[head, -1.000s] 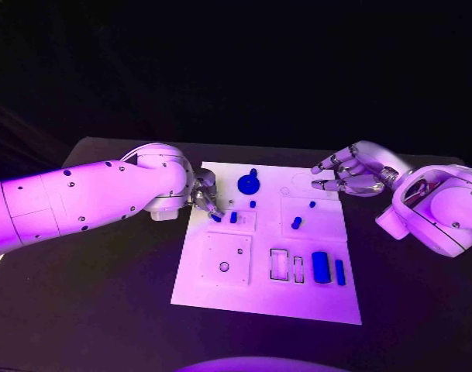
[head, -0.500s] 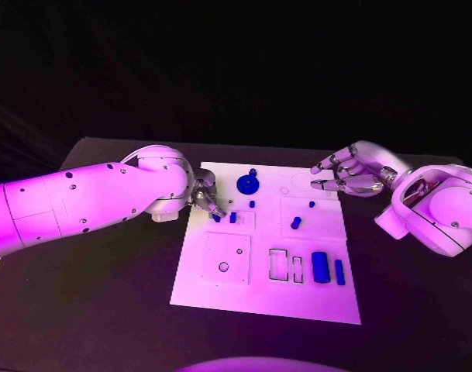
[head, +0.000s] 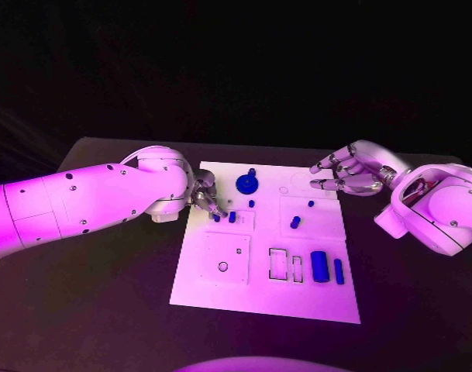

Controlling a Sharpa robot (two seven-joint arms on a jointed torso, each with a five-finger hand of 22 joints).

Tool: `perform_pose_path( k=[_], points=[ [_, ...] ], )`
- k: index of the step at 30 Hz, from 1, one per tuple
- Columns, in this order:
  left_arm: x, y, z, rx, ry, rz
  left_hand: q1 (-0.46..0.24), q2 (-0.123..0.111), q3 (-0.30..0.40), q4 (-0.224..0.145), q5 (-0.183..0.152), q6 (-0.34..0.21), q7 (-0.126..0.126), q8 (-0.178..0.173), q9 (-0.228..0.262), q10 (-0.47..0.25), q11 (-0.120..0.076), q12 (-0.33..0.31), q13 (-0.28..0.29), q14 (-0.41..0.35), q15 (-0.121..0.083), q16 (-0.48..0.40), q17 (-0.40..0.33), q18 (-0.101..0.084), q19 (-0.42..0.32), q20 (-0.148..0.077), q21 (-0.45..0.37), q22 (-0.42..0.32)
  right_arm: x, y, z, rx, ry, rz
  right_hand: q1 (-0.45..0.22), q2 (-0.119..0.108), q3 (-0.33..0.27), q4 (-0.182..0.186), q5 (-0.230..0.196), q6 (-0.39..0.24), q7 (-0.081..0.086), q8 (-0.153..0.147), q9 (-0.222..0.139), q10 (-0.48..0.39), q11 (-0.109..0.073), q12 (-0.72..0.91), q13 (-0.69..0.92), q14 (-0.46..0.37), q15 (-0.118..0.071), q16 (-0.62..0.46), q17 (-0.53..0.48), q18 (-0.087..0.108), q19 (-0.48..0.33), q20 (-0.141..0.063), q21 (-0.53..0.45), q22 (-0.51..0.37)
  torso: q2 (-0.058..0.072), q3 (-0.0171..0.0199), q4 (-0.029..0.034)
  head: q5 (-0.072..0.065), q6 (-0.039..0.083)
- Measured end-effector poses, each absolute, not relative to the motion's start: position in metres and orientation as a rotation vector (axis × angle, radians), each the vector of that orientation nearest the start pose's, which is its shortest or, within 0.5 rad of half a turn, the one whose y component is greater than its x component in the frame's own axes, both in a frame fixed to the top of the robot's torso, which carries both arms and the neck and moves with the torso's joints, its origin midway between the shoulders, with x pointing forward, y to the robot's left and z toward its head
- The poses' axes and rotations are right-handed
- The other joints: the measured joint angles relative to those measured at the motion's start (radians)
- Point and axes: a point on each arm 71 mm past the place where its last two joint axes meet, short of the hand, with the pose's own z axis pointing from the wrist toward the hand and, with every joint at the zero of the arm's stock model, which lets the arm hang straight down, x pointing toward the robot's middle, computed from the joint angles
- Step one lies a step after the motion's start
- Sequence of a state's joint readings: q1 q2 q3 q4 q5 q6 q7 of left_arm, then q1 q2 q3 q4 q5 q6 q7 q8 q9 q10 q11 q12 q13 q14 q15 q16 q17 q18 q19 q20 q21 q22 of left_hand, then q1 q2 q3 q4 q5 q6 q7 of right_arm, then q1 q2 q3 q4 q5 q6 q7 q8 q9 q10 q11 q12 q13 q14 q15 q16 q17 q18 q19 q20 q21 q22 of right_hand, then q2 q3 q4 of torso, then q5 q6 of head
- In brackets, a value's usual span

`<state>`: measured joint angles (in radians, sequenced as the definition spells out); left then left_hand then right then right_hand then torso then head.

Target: Assemble the parts on the task board

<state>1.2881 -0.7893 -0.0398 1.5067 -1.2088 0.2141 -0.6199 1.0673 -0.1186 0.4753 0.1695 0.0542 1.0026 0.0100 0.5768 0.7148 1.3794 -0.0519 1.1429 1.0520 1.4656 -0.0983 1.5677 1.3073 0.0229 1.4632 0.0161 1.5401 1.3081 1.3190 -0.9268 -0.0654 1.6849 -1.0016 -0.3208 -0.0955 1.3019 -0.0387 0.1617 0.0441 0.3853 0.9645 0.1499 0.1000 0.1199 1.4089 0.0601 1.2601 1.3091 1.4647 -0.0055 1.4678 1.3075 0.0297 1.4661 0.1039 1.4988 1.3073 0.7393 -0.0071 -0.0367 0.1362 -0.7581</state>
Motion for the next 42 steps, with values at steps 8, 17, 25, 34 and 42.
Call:
perform_pose_path(
  k=[8, 17, 25, 34, 42],
  points=[
    [0.496, 0.204, -0.188, -0.036, 2.268, -0.218, -0.062, -0.012, -0.073, 0.033, 0.0, 0.005, 0.002, 0.0, 0.007, 0.004, 0.004, 0.0, -0.002, 0.0, 0.0, 0.0, 0.0, 0.0, 0.0, 0.0, 0.0, 0.0, 0.47, -0.198, -0.132, 0.196, 1.715, 0.921, 0.0, 0.0, 0.0, 0.0, 0.0, 0.0, 0.0, 0.0, 0.0, 0.0, 0.0, -0.006, 0.0, 0.0, 0.0, 0.0, 0.0, 0.0, 0.0, 0.0, -0.005, 0.001, 0.0, 0.0002, 0.0003, -0.001, 0.0],
    [0.496, 0.206, -0.188, -0.042, 2.267, -0.216, -0.101, -0.025, -0.224, 0.085, 0.0, 0.005, 0.002, 0.004, 0.018, 0.004, 0.004, 0.0, -0.009, 0.0, 0.0, 0.0, 0.001, 0.0, 0.004, -0.004, 0.0, 0.0, 0.47, -0.198, -0.132, 0.195, 1.716, 0.921, 0.0, 0.0, 0.0, 0.0, 0.0, 0.0, 0.0, 0.0, 0.0, 0.0, 0.0, -0.006, 0.0, 0.0, 0.0, 0.0, 0.0, 0.0, 0.0, 0.0, -0.005, 0.001, -0.001, -0.0006, 0.0002, 0.0, 0.001],
    [0.495, 0.209, -0.188, -0.064, 2.255, -0.222, -0.091, 0.003, -0.299, 0.117, 0.0, 0.005, 0.002, 0.008, 0.024, 0.004, 0.004, 0.0, -0.009, 0.0, 0.0, 0.0, 0.001, 0.0, 0.004, -0.004, 0.0, 0.0, 0.47, -0.197, -0.132, 0.195, 1.716, 0.922, 0.003, -0.003, 0.0, 0.0, 0.0, 0.0, 0.0, 0.0, 0.0, 0.0, 0.0, -0.006, 0.0, 0.0, 0.0, 0.0, 0.001, 0.0, 0.0, 0.0, -0.005, 0.001, 0.0, -0.0017, 0.0001, -0.003, 0.003],
    [0.496, 0.213, -0.186, -0.144, 2.205, -0.274, -0.046, 0.066, -0.318, 0.114, 0.0, -0.021, 0.01, 0.011, 0.027, -0.012, 0.004, -0.028, -0.038, 0.0, 0.0, 0.0, 0.001, 0.0, 0.004, -0.004, -0.034, 0.0, 0.47, -0.195, -0.133, 0.192, 1.719, 0.924, 0.004, -0.004, 0.0, 0.0, 0.0, 0.0, 0.0, 0.0, 0.0, 0.0, 0.0, -0.006, 0.0, 0.0, 0.0, 0.0, 0.001, 0.0, 0.0, 0.0, -0.005, 0.001, 0.0, -0.0013, 0.0008, -0.006, 0.003],
    [0.499, 0.217, -0.182, -0.267, 2.142, -0.382, -0.001, 0.089, -0.318, 0.114, 0.0, -0.053, 0.023, -0.003, 0.023, -0.06, 0.016, -0.092, -0.109, 0.0, 0.0, 0.0, 0.001, 0.0, 0.004, -0.004, -0.093, 0.0, 0.471, -0.196, -0.133, 0.192, 1.721, 0.924, 0.004, -0.004, 0.0, 0.0, 0.0, 0.0, 0.0, 0.0, 0.0, 0.0, 0.0, -0.006, 0.0, 0.0, 0.0, 0.0, 0.0, 0.0, 0.0, 0.0, -0.005, 0.0, 0.0, -0.0009, 0.0004, -0.008, 0.003]
  ],
)
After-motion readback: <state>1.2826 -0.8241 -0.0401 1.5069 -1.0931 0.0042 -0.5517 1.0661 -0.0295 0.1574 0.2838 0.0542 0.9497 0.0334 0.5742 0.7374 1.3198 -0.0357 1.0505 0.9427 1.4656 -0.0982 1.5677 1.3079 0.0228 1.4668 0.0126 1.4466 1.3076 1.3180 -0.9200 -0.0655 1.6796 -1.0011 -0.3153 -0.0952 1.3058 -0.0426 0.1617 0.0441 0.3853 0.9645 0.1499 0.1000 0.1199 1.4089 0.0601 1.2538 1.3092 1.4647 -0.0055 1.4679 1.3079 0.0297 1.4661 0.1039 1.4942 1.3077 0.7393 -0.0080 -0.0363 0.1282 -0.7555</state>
